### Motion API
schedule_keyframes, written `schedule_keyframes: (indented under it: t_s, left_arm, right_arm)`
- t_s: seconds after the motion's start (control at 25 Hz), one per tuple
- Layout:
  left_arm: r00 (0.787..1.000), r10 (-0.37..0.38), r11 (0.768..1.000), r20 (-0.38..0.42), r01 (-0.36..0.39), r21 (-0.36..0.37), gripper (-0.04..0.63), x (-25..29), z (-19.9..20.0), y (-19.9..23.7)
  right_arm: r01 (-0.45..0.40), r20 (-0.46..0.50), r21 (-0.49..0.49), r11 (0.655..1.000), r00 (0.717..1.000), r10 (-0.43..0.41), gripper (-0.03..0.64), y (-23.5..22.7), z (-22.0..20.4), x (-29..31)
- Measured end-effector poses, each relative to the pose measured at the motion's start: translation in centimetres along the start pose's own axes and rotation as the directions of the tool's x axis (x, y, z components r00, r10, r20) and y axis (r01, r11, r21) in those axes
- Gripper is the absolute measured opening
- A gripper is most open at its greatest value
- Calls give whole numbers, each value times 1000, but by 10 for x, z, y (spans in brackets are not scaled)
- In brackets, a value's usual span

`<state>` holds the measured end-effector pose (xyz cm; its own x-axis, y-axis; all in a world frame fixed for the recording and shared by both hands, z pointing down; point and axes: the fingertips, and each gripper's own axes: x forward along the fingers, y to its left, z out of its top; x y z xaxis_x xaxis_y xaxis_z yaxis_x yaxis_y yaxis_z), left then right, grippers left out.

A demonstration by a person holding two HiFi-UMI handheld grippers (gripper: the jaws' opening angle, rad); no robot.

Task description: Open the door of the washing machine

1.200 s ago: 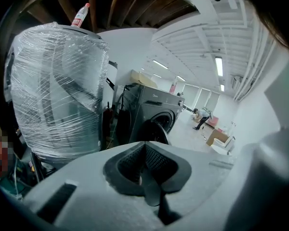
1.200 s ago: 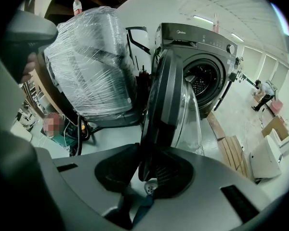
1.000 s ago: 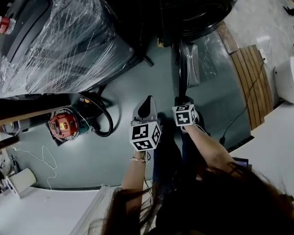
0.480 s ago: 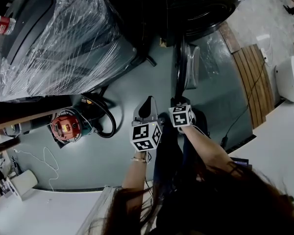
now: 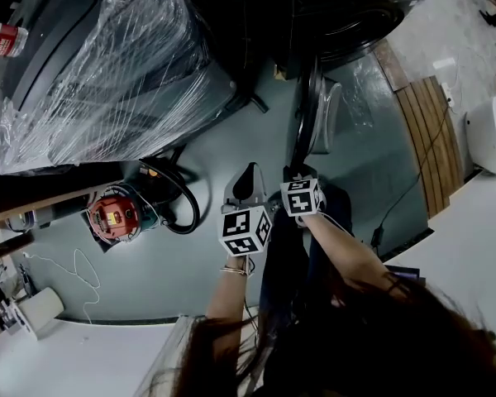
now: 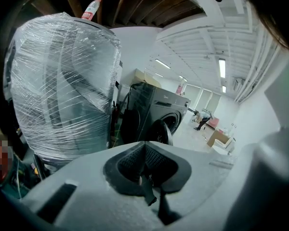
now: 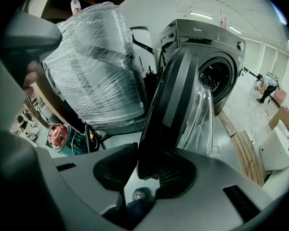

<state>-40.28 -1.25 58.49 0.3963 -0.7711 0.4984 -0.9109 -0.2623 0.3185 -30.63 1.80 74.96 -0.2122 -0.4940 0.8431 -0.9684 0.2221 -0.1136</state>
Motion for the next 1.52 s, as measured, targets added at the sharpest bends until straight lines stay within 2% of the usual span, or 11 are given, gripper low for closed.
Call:
schedule_keyframes:
  t_s: [1.2, 1.52]
  left_arm:
    - [998, 66, 996, 17, -65, -56, 12, -14, 7, 93]
    - [997, 80, 994, 16, -79, -74, 12, -17, 5, 111]
  right_arm:
    - [-31, 16, 60, 998, 999, 30, 123, 80, 51, 45]
    - [-41, 19, 36, 999, 999, 40, 127, 99, 68, 57]
